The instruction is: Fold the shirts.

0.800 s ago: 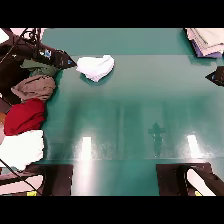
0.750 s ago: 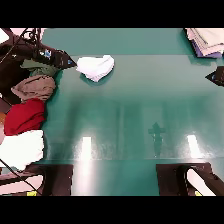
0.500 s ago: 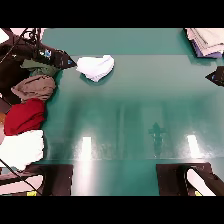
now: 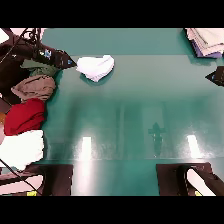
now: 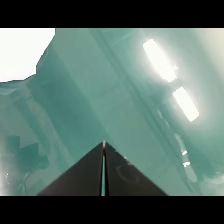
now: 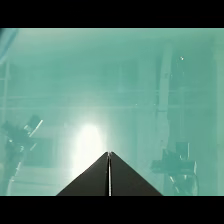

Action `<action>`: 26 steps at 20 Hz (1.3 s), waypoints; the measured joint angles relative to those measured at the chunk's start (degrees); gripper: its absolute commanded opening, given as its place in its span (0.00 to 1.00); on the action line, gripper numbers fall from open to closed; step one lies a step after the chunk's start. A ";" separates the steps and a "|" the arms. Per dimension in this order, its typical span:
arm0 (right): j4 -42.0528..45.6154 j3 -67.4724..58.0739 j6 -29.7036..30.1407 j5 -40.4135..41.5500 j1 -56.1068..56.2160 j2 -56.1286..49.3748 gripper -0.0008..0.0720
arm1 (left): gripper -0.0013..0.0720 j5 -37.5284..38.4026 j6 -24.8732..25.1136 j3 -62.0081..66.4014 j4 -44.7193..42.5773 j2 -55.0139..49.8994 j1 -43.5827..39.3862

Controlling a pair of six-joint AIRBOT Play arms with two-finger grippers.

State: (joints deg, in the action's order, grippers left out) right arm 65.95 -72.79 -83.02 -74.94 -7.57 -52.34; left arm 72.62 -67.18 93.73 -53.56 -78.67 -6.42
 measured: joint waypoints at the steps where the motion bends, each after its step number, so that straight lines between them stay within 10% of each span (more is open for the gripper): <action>1: -0.09 0.00 0.00 0.00 0.00 0.00 0.03 | 0.05 -0.61 0.00 0.00 0.22 0.00 0.00; 2: -0.22 0.00 0.00 0.00 0.00 0.00 0.03 | 0.08 -1.20 -0.02 0.00 0.79 0.00 0.02; 4: -0.37 0.00 0.00 0.22 0.00 0.00 0.03 | 0.85 -3.02 -0.04 0.00 2.03 -0.20 -0.04; 12: -0.46 0.00 0.00 1.01 0.04 0.00 0.03 | 0.86 -16.96 -6.93 0.00 -2.16 -15.72 -0.04; 17: -0.44 0.00 -0.02 1.05 0.04 0.00 0.03 | 0.85 -25.24 -7.67 0.00 5.29 -26.99 -0.04; 18: -0.44 0.00 0.00 1.05 0.04 0.00 0.03 | 0.75 -27.08 -7.74 0.00 6.91 -28.28 -0.07; 20: -0.44 0.00 -0.02 1.07 0.04 0.00 0.03 | 0.06 -30.23 -7.76 0.33 9.75 -29.79 -0.04; 26: -0.44 -1.70 -0.02 2.82 0.02 0.00 0.03 | 0.05 -23.54 -3.06 10.86 13.16 -29.44 -0.04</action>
State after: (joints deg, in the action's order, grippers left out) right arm 65.52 -74.50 -83.05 -72.12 -7.55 -52.34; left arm 49.08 -70.24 104.60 -40.40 -108.12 -6.46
